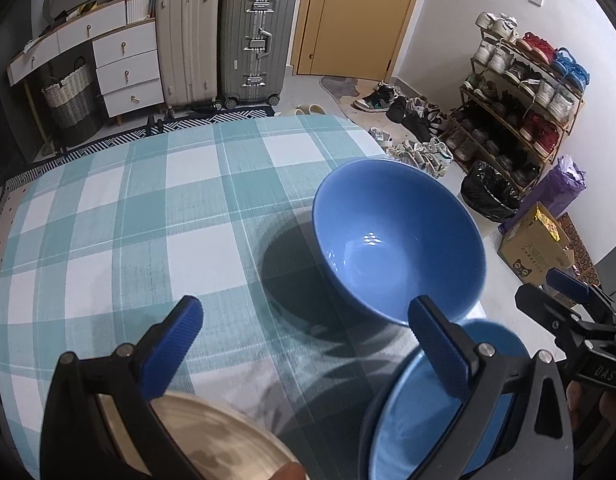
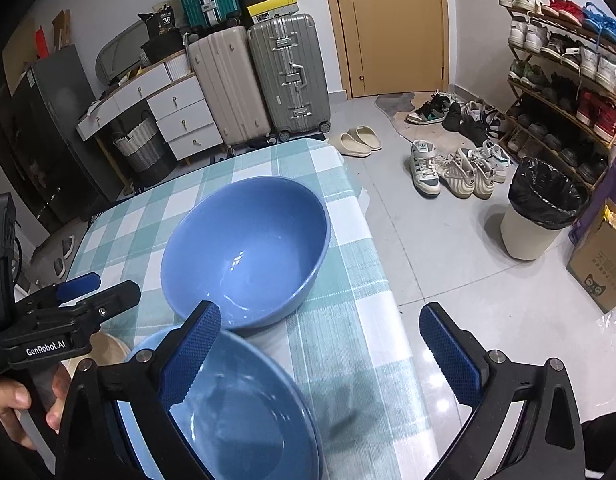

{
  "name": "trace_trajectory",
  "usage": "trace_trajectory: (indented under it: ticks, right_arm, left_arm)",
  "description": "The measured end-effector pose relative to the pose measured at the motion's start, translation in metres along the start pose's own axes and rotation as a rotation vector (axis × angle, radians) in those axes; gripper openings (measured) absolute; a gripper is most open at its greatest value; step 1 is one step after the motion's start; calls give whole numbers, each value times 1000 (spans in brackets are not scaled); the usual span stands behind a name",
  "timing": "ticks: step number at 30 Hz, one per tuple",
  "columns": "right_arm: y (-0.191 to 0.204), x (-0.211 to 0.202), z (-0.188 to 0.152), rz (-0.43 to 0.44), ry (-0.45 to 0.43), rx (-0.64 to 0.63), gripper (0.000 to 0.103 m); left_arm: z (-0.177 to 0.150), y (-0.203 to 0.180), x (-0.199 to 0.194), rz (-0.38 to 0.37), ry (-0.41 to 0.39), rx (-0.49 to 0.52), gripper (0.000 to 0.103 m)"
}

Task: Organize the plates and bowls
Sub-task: 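Move both grippers back toward the rim of the next blue bowl, then close both grippers on the rim of the next blue bowl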

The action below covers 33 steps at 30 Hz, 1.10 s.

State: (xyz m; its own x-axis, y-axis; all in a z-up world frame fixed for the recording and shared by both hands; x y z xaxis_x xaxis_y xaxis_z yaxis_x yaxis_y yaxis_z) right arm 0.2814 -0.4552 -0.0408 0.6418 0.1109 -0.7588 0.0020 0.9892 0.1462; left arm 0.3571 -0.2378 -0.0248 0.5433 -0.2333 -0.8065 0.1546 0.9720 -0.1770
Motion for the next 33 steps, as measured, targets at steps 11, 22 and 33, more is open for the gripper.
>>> trace_trajectory:
  ticks: [11, 22, 33]
  right_arm:
    - [-5, 38, 11, -3, 49, 9, 90]
    - [-9, 62, 13, -2, 75, 7, 82]
    - [-11, 72, 10, 0, 99, -1, 72]
  left_arm:
    - [11, 2, 25, 9, 17, -1, 103]
    - [11, -2, 45, -3, 44, -1, 101]
    - [7, -13, 56, -49, 80, 20, 69]
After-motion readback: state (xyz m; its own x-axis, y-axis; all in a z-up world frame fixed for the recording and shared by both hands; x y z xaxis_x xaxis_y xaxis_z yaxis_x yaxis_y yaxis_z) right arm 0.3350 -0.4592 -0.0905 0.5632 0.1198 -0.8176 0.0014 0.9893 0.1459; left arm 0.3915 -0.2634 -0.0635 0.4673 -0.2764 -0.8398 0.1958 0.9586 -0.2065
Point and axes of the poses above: each gripper's, at about its wrist camera, not at the fingertips, and x roughly the way its jaws point, y to its left, z to its top, the point moved 8 cm from there along x, roughly the way its jaws point, and after that the axes turned 1 degree about -x, right-handed, at the moved point
